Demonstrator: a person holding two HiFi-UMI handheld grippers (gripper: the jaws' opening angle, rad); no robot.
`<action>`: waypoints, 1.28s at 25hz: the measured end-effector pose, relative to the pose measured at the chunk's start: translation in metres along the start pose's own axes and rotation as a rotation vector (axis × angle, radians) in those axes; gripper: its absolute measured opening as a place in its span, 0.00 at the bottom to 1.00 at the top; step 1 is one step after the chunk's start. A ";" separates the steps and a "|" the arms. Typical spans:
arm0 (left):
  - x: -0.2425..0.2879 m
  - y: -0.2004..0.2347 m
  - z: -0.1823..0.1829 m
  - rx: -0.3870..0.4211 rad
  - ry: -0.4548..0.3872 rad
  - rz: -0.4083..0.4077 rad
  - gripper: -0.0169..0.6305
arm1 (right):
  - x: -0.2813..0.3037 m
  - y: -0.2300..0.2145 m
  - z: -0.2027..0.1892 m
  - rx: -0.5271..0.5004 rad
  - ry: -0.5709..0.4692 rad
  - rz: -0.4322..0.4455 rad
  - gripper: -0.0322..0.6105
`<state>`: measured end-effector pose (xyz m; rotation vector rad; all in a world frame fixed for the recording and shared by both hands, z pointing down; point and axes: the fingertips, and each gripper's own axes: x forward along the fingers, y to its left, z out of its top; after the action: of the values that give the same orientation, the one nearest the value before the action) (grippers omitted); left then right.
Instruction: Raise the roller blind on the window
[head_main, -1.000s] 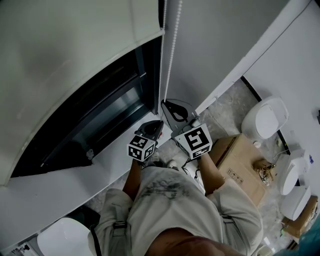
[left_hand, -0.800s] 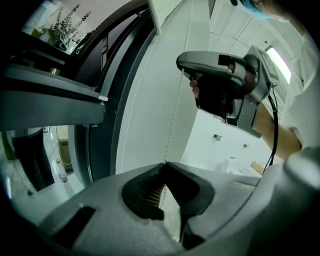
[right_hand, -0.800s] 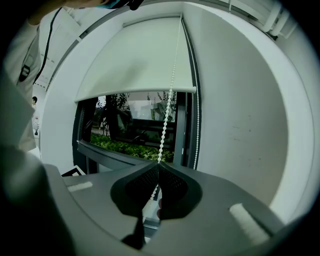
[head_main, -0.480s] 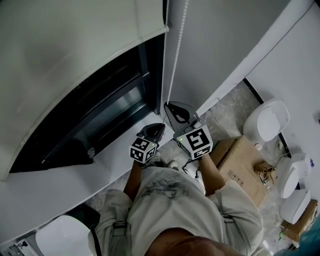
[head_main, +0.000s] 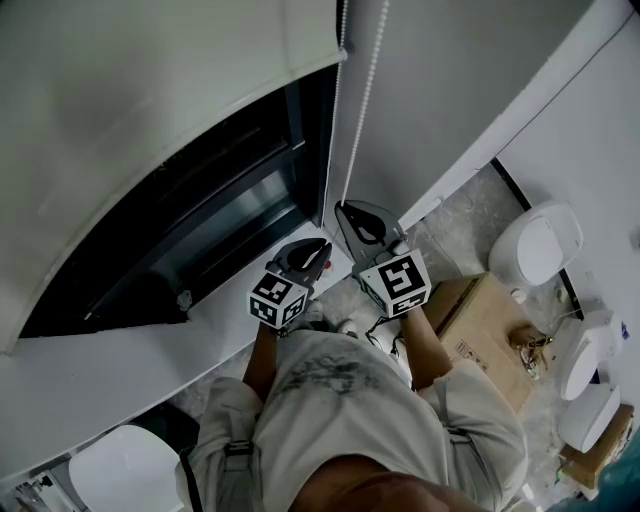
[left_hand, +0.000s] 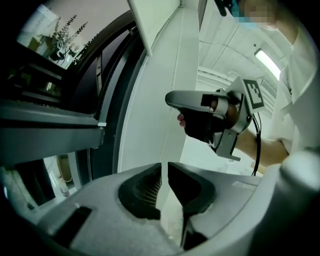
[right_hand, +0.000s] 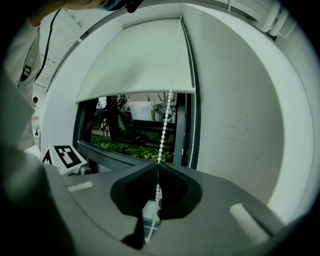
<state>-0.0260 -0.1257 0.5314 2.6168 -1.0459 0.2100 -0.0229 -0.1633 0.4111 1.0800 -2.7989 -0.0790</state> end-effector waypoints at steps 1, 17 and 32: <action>-0.002 0.000 0.007 0.010 -0.010 0.002 0.10 | 0.000 0.000 0.000 -0.001 0.002 -0.002 0.07; -0.036 -0.029 0.169 0.179 -0.264 -0.014 0.14 | 0.000 0.001 -0.001 0.002 -0.003 -0.007 0.07; -0.029 -0.052 0.266 0.313 -0.409 -0.033 0.18 | 0.001 0.010 0.003 -0.007 -0.017 -0.009 0.07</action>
<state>-0.0064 -0.1621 0.2622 3.0417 -1.1748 -0.1965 -0.0305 -0.1562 0.4096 1.0962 -2.8067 -0.0993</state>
